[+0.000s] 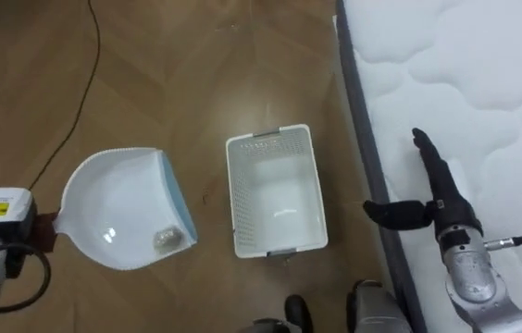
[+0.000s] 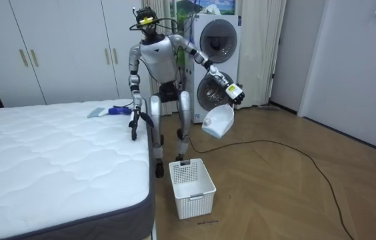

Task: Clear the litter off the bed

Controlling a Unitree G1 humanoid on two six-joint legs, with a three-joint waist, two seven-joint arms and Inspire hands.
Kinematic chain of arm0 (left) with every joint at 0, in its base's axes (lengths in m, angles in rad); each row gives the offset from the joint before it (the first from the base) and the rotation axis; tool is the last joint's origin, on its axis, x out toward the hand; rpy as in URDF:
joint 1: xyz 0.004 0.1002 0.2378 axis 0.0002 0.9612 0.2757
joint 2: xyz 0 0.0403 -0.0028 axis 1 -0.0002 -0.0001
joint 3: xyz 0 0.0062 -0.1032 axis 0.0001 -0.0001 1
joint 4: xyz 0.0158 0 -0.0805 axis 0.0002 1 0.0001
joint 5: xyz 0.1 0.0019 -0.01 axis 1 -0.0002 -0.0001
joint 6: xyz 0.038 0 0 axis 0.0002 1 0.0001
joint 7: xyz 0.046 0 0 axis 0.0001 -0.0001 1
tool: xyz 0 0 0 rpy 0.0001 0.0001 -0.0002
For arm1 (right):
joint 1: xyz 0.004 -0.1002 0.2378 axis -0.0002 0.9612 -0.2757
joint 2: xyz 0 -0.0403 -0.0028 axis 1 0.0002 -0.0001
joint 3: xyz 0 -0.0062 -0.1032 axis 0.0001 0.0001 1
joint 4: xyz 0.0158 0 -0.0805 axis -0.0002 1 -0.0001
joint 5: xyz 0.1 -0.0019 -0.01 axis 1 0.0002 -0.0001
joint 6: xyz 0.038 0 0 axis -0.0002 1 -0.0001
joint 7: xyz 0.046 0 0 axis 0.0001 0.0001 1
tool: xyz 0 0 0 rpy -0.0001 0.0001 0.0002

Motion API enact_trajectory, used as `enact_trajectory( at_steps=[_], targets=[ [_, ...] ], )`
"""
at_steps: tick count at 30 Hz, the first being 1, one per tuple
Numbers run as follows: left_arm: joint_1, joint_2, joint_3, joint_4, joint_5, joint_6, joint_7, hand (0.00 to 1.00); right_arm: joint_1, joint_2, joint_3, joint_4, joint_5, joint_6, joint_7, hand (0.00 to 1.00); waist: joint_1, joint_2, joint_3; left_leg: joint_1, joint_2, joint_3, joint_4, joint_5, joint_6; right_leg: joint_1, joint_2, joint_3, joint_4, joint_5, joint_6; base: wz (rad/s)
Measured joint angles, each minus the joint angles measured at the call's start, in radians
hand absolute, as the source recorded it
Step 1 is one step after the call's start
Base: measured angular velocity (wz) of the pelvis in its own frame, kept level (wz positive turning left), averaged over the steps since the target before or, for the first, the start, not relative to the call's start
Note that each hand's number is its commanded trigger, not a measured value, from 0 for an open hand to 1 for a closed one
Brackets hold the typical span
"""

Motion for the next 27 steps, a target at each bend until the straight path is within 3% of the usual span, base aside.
enact_trajectory(
  at_steps=[5, 8, 9, 12, 18, 27],
  targets=[
    [0.000, 0.001, -0.001, 0.012, -0.001, 0.000, -0.011, 1.00, 0.000, -0.005, 0.008, -0.006, -0.023, -0.005, 0.035, 0.00, -0.015, 0.020, -0.0084, 0.041, 0.002, 0.041, -0.037, 0.003, -0.004, 0.006, -0.002, 0.031, 0.006, -0.009, -0.004, -0.14],
    [-0.009, 0.003, -0.001, 0.013, -0.001, 0.000, -0.011, 1.00, 0.000, -0.016, 0.004, -0.009, -0.019, -0.023, 0.051, 0.00, -0.046, 0.048, -0.0048, 0.047, 0.004, 0.060, -0.045, 0.003, -0.004, 0.010, -0.003, 0.035, 0.008, -0.018, 0.002, 0.06],
    [-0.019, 0.007, -0.001, 0.014, -0.002, -0.001, -0.011, 1.00, -0.001, -0.019, 0.004, -0.006, -0.019, -0.031, 0.053, 0.00, -0.050, 0.055, -0.0028, 0.053, 0.011, 0.088, -0.046, 0.003, -0.003, 0.010, -0.003, 0.039, 0.008, -0.020, 0.002, 0.00],
    [-0.051, 0.010, -0.001, 0.033, -0.002, -0.001, -0.009, 1.00, -0.001, -0.024, 0.004, -0.006, -0.018, -0.050, 0.062, 0.00, -0.055, 0.062, 0.0012, 0.074, 0.014, 0.132, -0.065, 0.003, -0.001, 0.008, -0.002, 0.065, 0.018, -0.027, 0.003, -0.16],
    [-0.092, 0.030, -0.003, 0.032, -0.002, -0.001, -0.005, 1.00, -0.009, -0.036, 0.004, -0.009, -0.018, -0.077, 0.068, 0.00, -0.073, 0.085, 0.0116, 0.094, 0.013, 0.165, -0.089, 0.003, -0.001, 0.003, -0.002, 0.083, 0.024, -0.040, -0.002, -0.09],
    [-0.111, 0.032, -0.011, 0.027, 0.005, -0.001, 0.008, 1.00, -0.011, -0.037, -0.006, -0.012, -0.017, -0.091, 0.063, 0.00, -0.091, 0.093, 0.0140, 0.114, 0.014, 0.217, -0.093, 0.003, -0.001, 0.003, -0.010, 0.095, 0.043, -0.060, -0.007, -0.02]
  ],
)
